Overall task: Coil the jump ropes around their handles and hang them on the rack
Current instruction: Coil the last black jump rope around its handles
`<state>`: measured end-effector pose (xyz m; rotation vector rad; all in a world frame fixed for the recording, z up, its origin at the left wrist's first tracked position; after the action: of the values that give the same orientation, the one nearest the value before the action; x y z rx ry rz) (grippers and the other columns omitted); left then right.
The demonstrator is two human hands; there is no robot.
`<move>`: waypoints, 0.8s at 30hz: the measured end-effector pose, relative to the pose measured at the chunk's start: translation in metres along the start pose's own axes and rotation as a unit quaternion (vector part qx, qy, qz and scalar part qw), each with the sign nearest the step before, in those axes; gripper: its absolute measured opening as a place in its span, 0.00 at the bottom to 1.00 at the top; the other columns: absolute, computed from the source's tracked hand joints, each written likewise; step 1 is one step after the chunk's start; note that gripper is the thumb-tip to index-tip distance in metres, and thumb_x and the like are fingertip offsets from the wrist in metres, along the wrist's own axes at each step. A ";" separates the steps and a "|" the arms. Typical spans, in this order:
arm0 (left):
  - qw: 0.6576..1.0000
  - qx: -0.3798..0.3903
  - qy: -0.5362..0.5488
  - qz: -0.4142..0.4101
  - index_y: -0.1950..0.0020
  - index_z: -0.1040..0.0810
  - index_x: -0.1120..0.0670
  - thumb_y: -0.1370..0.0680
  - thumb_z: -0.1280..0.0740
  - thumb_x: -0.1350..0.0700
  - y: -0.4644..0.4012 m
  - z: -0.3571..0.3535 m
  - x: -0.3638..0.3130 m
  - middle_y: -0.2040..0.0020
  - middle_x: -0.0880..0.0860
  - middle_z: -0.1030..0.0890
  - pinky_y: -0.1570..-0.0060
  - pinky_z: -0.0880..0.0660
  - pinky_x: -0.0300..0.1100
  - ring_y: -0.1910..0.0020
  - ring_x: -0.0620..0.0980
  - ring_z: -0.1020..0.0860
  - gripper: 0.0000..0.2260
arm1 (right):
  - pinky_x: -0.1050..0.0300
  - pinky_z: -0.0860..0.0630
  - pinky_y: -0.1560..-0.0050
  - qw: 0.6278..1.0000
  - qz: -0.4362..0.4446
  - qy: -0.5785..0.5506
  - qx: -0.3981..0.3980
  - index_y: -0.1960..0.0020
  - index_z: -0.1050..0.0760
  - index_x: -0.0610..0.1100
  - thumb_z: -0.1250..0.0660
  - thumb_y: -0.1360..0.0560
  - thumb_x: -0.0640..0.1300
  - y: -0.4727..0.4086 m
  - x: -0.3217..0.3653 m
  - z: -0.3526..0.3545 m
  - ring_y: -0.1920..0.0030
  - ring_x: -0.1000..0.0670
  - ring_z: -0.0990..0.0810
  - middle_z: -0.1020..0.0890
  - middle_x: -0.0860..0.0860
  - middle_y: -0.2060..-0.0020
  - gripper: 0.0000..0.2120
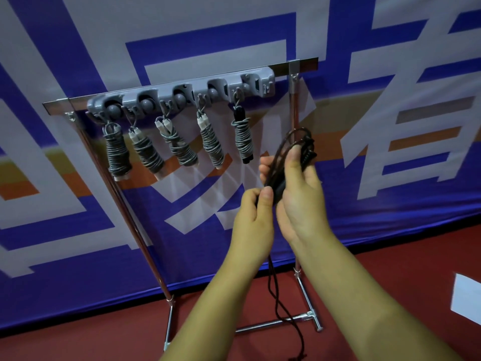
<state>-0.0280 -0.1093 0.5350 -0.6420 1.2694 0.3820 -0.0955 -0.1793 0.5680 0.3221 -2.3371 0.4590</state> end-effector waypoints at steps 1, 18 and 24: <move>1.000 -0.006 -0.003 0.002 0.51 0.29 0.51 0.19 0.45 0.44 -0.001 0.000 -0.001 0.66 0.46 0.26 0.67 0.31 0.41 0.69 0.44 0.29 0.12 | 0.60 0.22 0.57 1.000 -0.003 0.009 0.005 0.53 0.26 0.44 0.43 0.19 0.49 0.002 -0.003 -0.001 0.60 0.54 0.18 0.17 0.52 0.64 0.11; 0.999 0.006 0.020 0.030 0.39 0.32 0.49 0.23 0.36 0.44 0.000 0.006 -0.001 0.65 0.50 0.25 0.68 0.34 0.38 0.73 0.42 0.31 0.17 | 0.58 0.21 0.62 0.999 -0.016 -0.002 -0.038 0.57 0.28 0.42 0.41 0.20 0.47 -0.004 0.009 0.013 0.66 0.56 0.19 0.20 0.52 0.69 0.11; 0.997 -0.012 -0.068 -0.028 0.57 0.21 0.56 0.25 0.32 0.46 -0.001 0.035 -0.024 0.69 0.51 0.27 0.70 0.34 0.37 0.73 0.44 0.34 0.13 | 0.60 0.21 0.63 0.999 -0.014 -0.002 -0.043 0.51 0.28 0.42 0.43 0.20 0.51 -0.005 0.014 0.021 0.64 0.55 0.18 0.19 0.51 0.65 0.12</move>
<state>-0.0073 -0.0859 0.5641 -0.6605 1.1173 0.3892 -0.1161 -0.1939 0.5645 0.3144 -2.3458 0.3428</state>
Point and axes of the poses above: each hand's wrist, its own y-axis away from the middle knuckle, its own z-axis out of the back of the hand, x = y × z, the point moved 10 cm from there along -y, towards the middle knuckle
